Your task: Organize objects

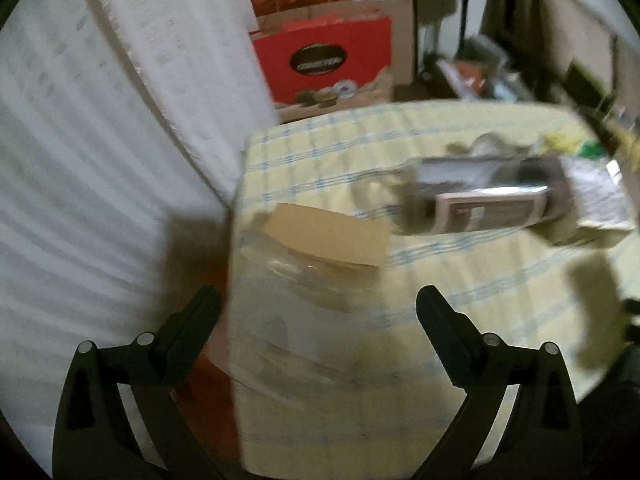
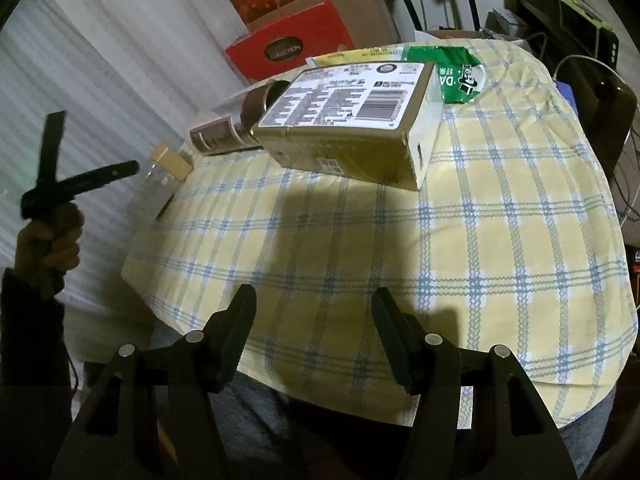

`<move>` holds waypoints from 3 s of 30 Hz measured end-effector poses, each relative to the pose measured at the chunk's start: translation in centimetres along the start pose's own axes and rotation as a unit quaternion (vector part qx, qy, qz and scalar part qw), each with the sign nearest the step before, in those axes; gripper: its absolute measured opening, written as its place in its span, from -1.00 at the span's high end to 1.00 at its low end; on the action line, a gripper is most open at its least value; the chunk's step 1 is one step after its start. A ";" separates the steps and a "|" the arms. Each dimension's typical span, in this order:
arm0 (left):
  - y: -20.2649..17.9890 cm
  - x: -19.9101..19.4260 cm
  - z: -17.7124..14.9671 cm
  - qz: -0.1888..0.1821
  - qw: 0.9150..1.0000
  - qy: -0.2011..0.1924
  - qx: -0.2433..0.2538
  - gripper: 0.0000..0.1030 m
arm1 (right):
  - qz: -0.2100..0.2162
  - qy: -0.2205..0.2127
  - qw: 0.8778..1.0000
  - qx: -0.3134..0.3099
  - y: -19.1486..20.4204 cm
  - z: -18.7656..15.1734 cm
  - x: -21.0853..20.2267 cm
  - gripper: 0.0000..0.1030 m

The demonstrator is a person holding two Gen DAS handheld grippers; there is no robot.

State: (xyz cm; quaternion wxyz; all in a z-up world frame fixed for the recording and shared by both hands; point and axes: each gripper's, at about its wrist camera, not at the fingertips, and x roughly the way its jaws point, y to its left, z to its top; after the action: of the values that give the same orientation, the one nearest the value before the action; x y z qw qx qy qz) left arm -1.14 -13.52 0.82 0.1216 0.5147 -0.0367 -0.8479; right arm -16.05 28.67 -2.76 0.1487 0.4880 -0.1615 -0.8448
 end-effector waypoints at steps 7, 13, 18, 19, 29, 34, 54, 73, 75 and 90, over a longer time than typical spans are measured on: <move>1.8 3.2 0.0 -0.035 0.998 0.044 -0.040 -0.90 | 0.004 0.004 1.000 0.009 -0.5 -0.3 0.3 -0.20; 0.5 3.6 -0.6 -0.005 0.999 0.037 -0.033 -0.91 | 0.008 0.005 1.000 0.008 -0.5 -0.5 0.4 -0.22; -0.2 4.3 -0.2 0.011 0.999 0.048 -0.004 -0.98 | 0.006 0.006 1.000 0.006 -0.5 -0.5 0.4 -0.22; -0.4 4.6 -0.1 0.022 0.998 0.053 0.006 -0.98 | 0.006 0.006 1.000 0.007 -0.5 -0.5 0.3 -0.22; -0.7 5.4 0.2 0.029 0.995 0.083 0.045 -0.99 | 0.009 0.006 1.000 0.010 -0.7 -0.6 0.4 -0.22; -2.1 4.0 -0.2 0.016 0.994 0.086 0.070 -1.00 | 0.009 0.004 1.000 0.009 -0.9 -0.7 0.5 -0.22; -3.0 -1.1 0.1 0.059 0.994 0.072 0.062 -0.99 | 0.035 -0.003 0.999 0.003 -1.1 -0.5 0.0 -0.23; -0.4 4.8 -0.5 0.014 0.994 0.090 0.055 -1.00 | 0.020 -0.012 1.000 0.000 -2.0 0.2 -0.9 -0.24; -0.6 5.2 -0.8 0.026 0.994 0.091 0.057 -1.00 | 0.020 -0.009 1.000 -0.004 -1.7 0.1 -0.8 -0.24; -2.6 4.8 -2.7 0.044 0.988 0.120 0.082 -1.00 | 0.012 0.001 1.000 -0.011 -0.8 -0.3 0.1 -0.24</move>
State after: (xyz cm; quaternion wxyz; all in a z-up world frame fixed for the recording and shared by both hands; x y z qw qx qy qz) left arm -1.32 -12.04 -5.11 0.1197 0.6186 -0.1144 -0.7681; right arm -15.96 29.28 -3.30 0.1642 0.4848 -0.1584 -0.8443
